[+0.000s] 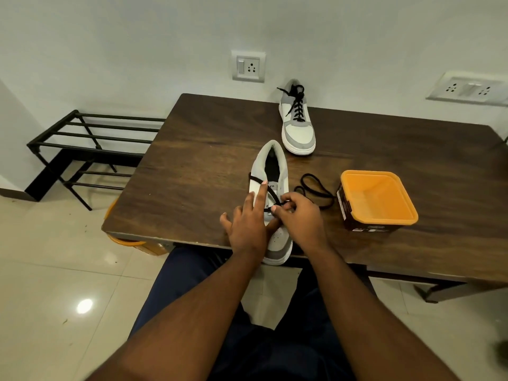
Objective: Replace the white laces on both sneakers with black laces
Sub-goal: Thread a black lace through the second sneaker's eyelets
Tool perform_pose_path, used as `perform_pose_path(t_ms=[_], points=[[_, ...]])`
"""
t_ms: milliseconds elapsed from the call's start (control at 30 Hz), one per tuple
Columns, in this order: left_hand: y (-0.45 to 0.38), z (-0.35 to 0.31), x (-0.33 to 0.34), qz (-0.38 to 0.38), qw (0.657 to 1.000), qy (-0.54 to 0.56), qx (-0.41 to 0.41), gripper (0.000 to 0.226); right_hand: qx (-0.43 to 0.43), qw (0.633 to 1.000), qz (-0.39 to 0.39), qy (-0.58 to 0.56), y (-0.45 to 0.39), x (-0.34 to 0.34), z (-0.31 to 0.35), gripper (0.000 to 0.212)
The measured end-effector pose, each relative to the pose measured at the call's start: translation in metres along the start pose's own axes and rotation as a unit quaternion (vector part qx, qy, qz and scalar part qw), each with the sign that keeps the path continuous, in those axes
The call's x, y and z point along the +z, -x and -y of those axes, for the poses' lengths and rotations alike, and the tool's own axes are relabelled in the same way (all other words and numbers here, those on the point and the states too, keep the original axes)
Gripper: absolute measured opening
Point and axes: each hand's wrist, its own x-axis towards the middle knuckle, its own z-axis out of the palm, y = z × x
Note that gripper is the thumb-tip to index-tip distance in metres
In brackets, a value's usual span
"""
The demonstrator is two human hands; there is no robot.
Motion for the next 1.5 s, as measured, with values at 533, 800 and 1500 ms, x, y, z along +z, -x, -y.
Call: perform_pose_path(t_ms=[533, 800, 1500], points=[[-0.001, 0.003, 0.008, 0.025, 0.999, 0.018, -0.016, 0.087, -0.038, 0.989, -0.109, 0.091, 0.033, -0.015, -0.032, 0.064], [0.0, -0.001, 0.0, 0.007, 0.999, 0.042, -0.031, 0.098, -0.161, 0.972, -0.022, 0.17, -0.003, 0.018, -0.007, 0.021], [0.002, 0.003, 0.008, 0.023, 0.997, 0.056, -0.046, 0.085, -0.012, 0.98, -0.061, -0.189, -0.008, 0.006, -0.018, 0.015]])
